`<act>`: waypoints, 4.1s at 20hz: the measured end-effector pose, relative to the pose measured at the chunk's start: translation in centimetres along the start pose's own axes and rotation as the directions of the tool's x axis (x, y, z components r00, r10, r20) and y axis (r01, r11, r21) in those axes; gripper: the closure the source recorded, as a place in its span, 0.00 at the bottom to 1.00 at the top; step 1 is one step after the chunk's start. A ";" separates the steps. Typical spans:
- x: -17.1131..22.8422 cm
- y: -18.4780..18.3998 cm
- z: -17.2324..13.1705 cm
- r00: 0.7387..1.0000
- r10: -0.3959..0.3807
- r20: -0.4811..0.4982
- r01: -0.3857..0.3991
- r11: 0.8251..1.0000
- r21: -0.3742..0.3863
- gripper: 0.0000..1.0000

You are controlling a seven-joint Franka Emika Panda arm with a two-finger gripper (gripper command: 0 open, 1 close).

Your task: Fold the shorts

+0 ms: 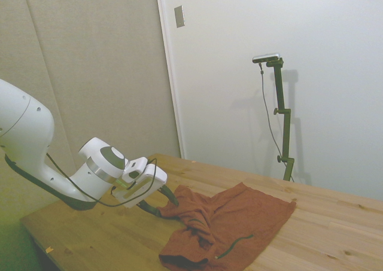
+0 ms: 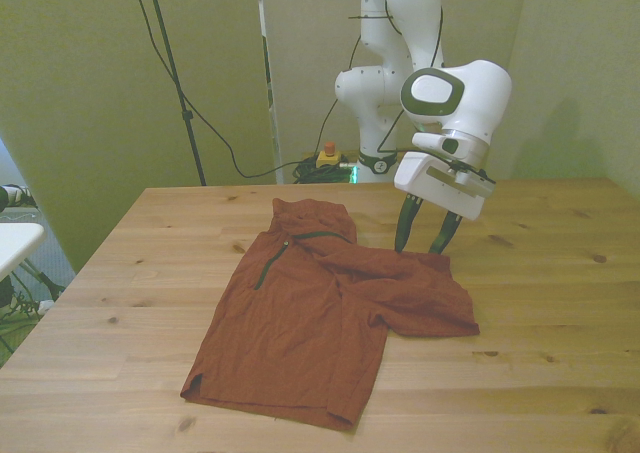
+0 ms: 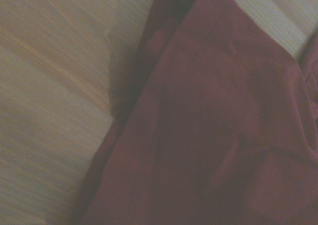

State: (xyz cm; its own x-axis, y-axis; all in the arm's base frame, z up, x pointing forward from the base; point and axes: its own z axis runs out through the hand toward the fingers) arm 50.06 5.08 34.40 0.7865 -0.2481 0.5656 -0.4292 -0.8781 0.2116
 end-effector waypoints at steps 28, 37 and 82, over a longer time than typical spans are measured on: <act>-0.1 1.8 0.9 0.999 -0.035 0.041 0.036 0.999 -0.020 0.00; -1.8 0.3 -0.6 0.997 -0.077 0.031 0.077 0.997 0.003 0.00; 0.4 1.6 3.6 1.000 0.007 0.012 -0.006 0.999 -0.041 1.00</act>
State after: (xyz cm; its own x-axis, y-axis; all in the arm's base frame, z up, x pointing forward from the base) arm 51.27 2.15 32.09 0.7888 -0.2587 0.5575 -0.4516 -0.8593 0.2402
